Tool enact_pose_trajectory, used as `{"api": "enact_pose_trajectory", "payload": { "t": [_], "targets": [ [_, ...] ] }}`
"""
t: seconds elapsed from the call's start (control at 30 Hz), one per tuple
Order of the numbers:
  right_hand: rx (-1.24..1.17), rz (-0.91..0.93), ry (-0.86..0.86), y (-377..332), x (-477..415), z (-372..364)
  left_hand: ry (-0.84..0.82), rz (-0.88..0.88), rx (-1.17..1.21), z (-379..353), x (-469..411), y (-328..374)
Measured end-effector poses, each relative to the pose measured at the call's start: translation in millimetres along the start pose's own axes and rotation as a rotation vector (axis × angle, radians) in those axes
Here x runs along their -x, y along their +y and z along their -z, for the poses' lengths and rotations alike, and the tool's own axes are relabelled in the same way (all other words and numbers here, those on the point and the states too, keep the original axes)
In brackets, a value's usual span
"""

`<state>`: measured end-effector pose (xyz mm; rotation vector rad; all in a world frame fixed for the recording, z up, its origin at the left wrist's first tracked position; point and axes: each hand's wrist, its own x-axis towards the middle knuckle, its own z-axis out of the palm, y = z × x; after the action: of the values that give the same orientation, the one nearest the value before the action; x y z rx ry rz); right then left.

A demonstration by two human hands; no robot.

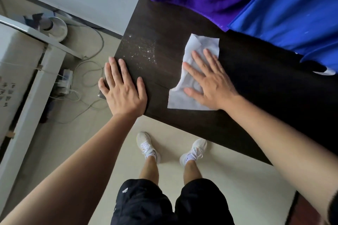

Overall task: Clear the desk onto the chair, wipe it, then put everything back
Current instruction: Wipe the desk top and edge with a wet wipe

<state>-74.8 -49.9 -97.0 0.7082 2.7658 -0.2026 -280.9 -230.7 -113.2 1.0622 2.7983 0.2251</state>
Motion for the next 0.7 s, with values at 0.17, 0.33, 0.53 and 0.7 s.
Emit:
{"api": "enact_pose_trajectory", "payload": {
  "t": [0.17,0.33,0.53,0.7],
  "targets": [
    [-0.073,-0.145,0.062,-27.1,-97.6,27.6,-0.001,-0.011,-0.008,0.2,-0.2,-1.2],
    [-0.035,-0.027,0.119,-67.9,-107.8,25.1,0.008,-0.016,0.004,0.0,-0.2,-1.2],
    [-0.007,-0.027,0.080,-41.2,14.2,-14.1,0.007,-0.016,0.021,0.7,0.9,0.2],
    [-0.026,-0.131,0.027,-29.8,-15.1,0.5,0.015,-0.017,0.033,0.7,1.3,-0.6]
  ]
}}
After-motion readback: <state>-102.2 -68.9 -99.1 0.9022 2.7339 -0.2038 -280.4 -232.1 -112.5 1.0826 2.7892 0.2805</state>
